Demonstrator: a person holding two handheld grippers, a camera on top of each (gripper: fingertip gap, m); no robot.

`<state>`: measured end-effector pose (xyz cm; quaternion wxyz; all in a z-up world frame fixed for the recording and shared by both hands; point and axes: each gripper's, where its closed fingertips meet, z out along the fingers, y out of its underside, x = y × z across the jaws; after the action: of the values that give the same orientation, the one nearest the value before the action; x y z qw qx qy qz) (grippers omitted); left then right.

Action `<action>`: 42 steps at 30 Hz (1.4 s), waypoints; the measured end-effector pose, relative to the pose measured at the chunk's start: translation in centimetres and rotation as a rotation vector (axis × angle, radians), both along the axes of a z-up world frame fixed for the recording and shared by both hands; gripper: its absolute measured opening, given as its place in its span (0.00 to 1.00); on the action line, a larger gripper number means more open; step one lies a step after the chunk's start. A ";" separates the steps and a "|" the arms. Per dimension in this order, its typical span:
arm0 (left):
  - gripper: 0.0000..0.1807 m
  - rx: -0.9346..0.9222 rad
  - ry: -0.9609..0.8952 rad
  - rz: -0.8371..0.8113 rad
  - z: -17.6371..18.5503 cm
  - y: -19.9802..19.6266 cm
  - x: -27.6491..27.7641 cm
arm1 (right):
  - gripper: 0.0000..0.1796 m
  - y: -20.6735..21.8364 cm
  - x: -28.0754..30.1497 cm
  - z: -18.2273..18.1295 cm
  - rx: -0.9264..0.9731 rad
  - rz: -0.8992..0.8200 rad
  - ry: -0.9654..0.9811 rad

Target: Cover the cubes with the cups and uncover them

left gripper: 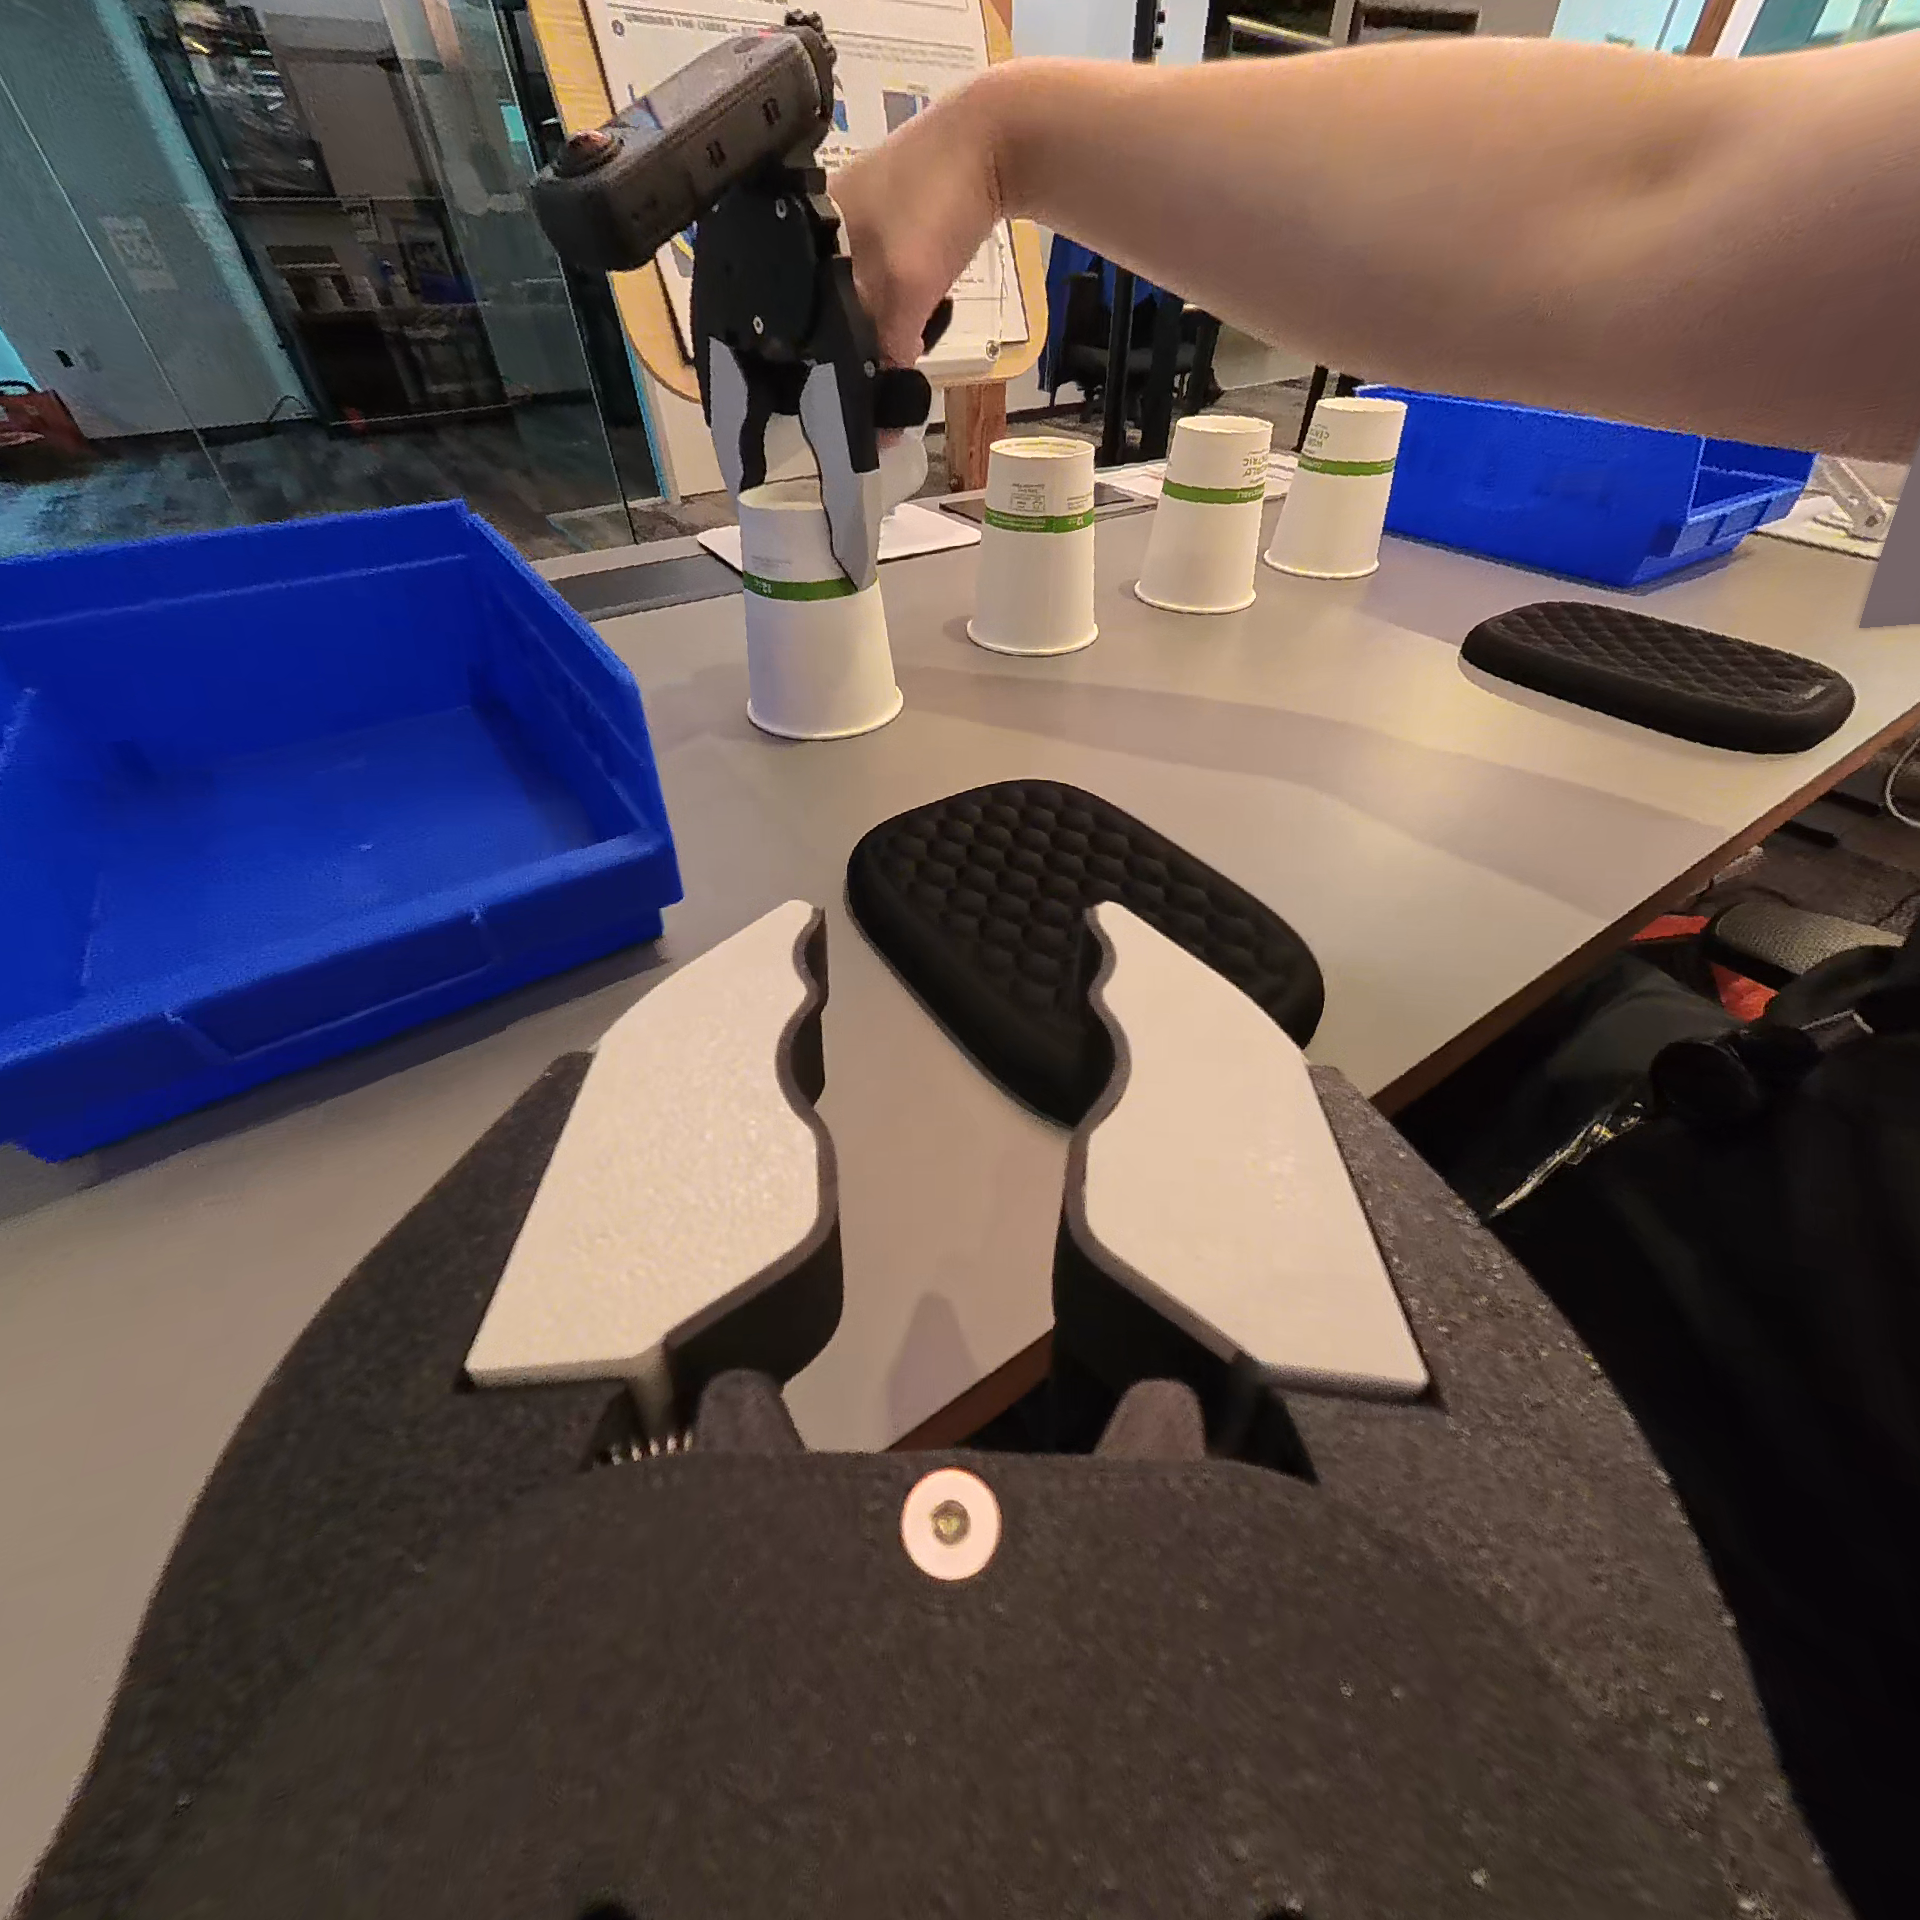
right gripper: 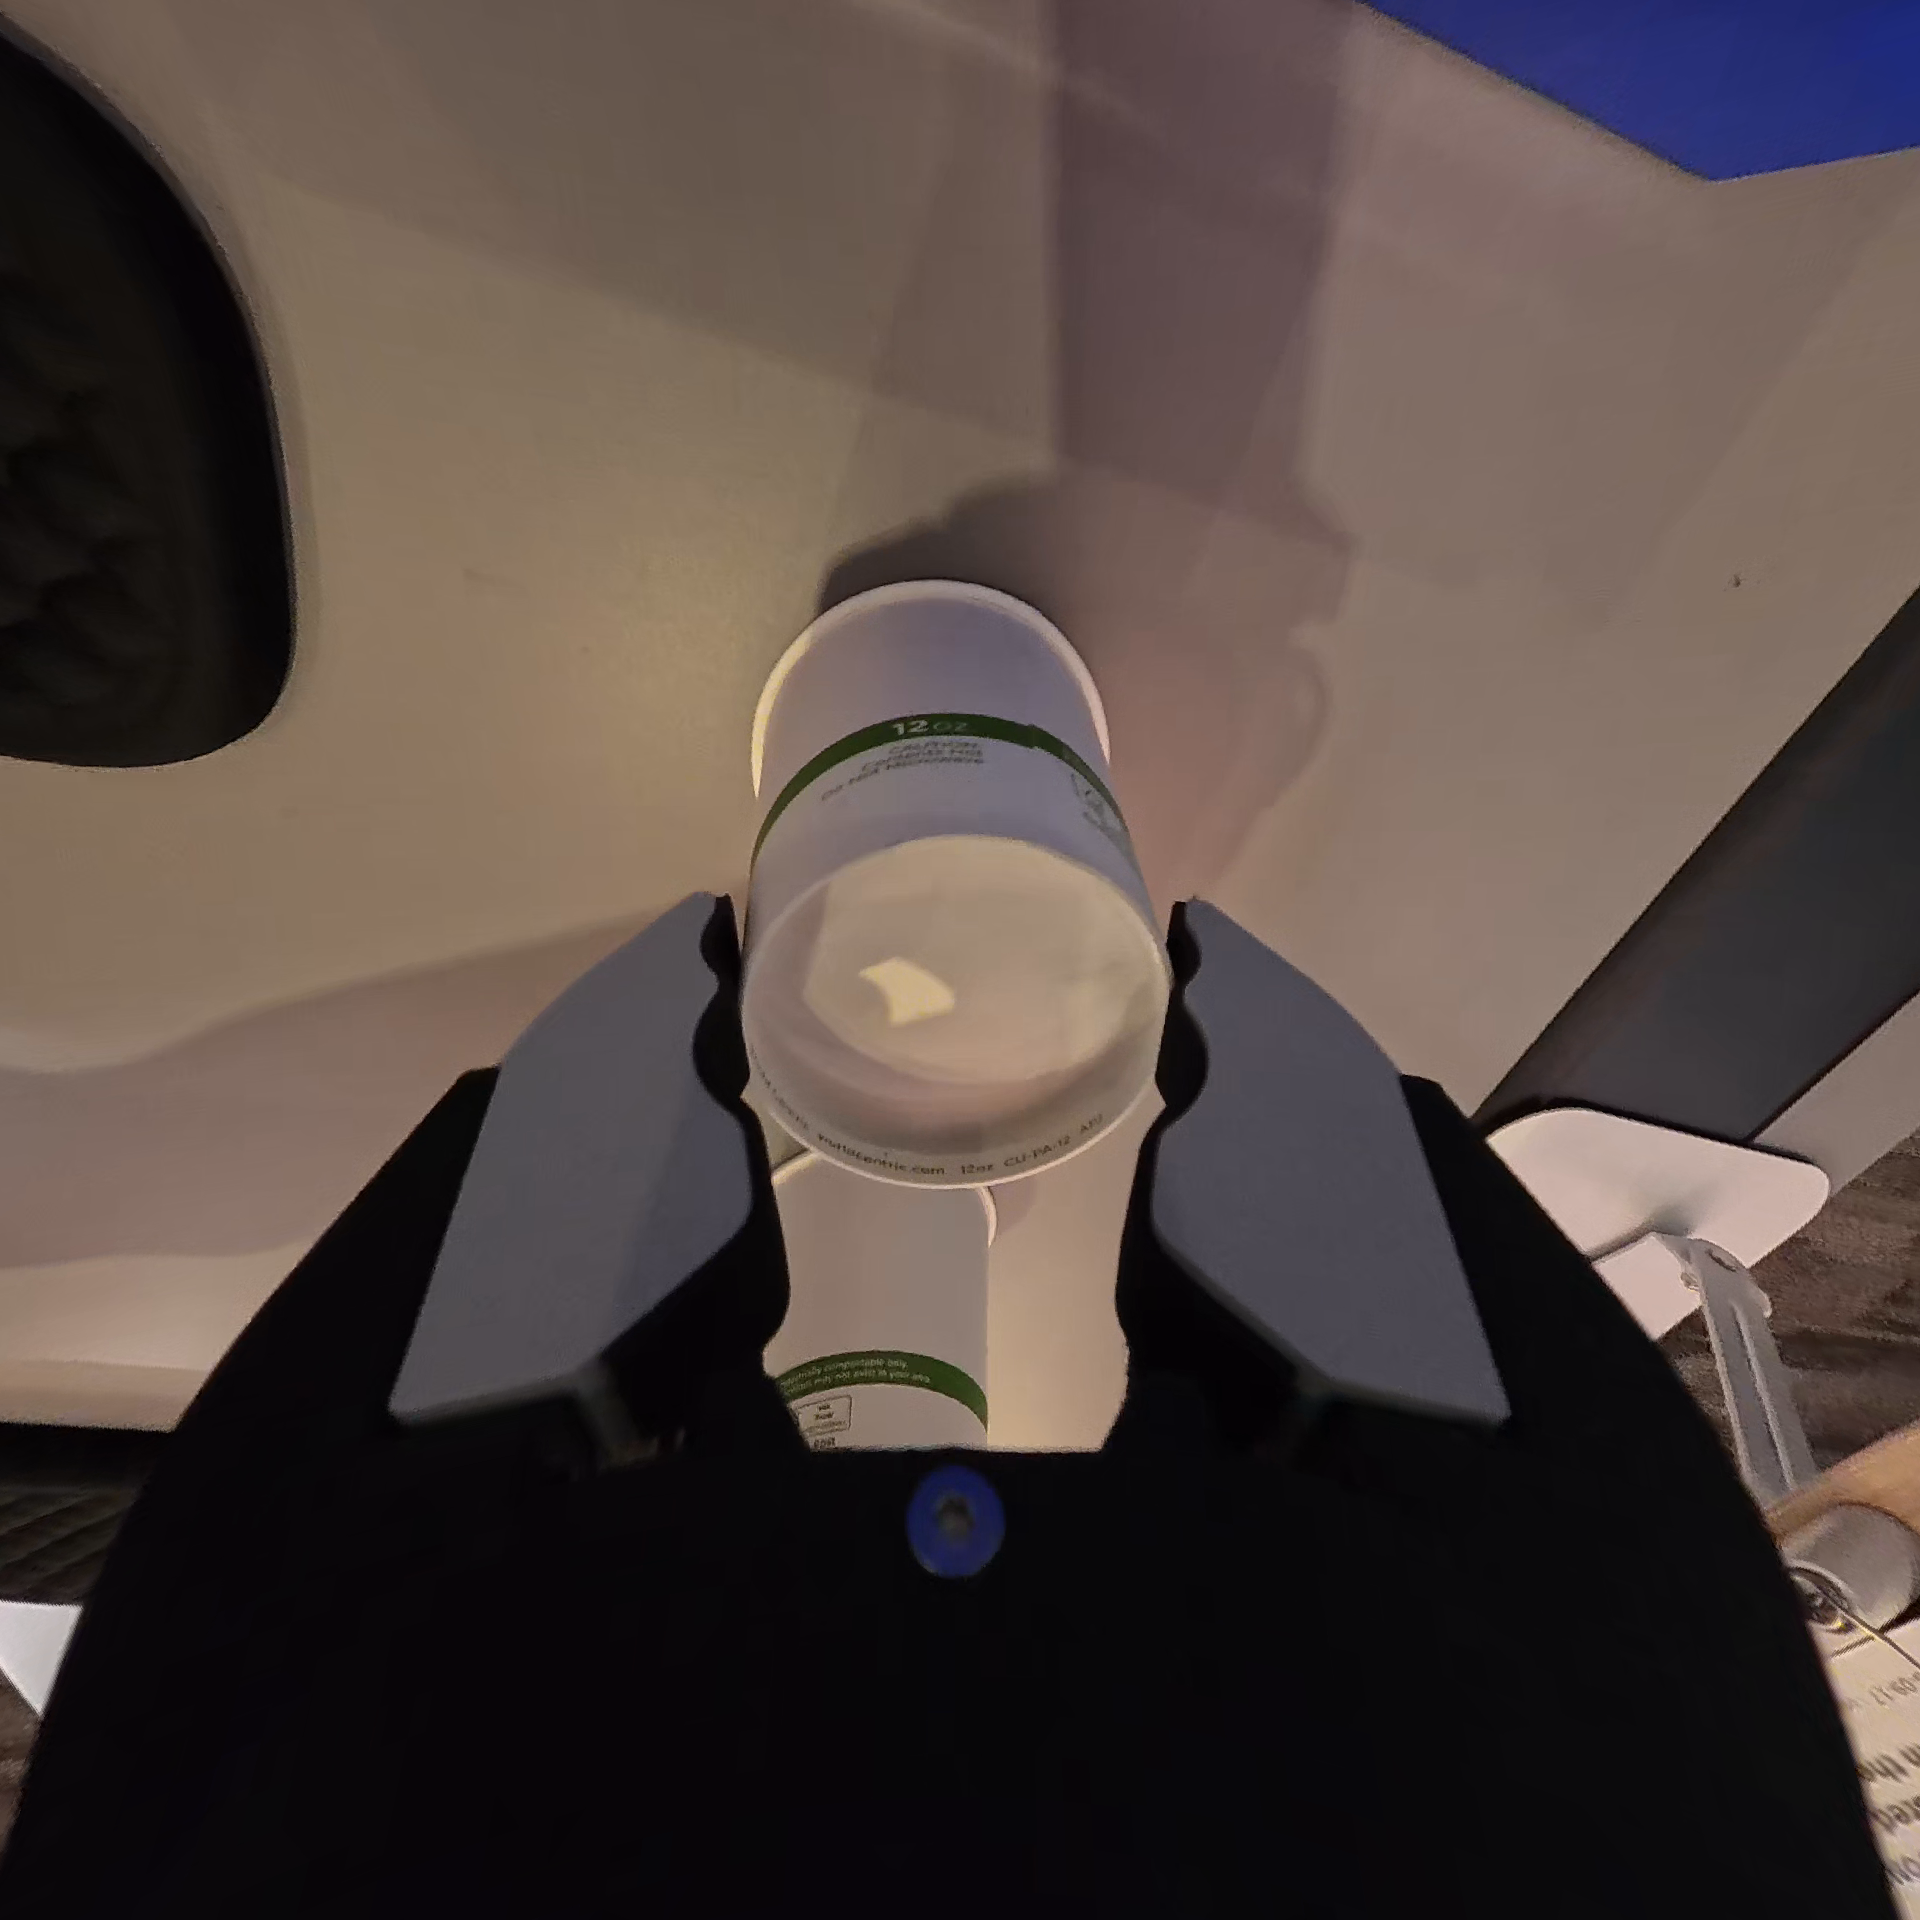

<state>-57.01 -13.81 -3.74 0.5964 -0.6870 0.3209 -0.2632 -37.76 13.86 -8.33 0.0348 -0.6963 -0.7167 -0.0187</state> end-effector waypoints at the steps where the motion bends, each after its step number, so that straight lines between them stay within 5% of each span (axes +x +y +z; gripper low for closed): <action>1: 0.25 -0.001 0.006 0.000 0.0 0.0 0.1 | 0.43 0.1 0.0 0.0 0.009 -0.005 0.005; 7: 0.25 -0.008 0.015 -0.013 0.4 -0.1 0.8 | 0.47 0.3 -0.4 1.8 0.121 0.017 0.141; 15: 0.26 -0.033 0.033 -0.010 0.4 0.3 1.9 | 0.49 -4.0 0.6 11.4 0.327 0.067 0.585; 27: 0.24 -0.012 0.081 -0.014 3.0 4.5 7.5 | 0.45 -14.2 19.2 19.7 0.589 -0.140 1.064; 32: 0.24 0.045 0.082 -0.077 6.8 7.0 13.0 | 0.42 -15.0 27.1 21.1 0.713 -0.267 1.182; 42: 0.24 0.191 0.102 -0.270 13.3 10.1 27.5 | 0.40 -15.9 34.4 17.9 0.732 -0.440 1.060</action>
<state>-29.55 -3.70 9.60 0.6013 -0.5902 0.4638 -0.2740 -3.36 -2.02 9.61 0.6102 -0.6841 -0.3920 0.0772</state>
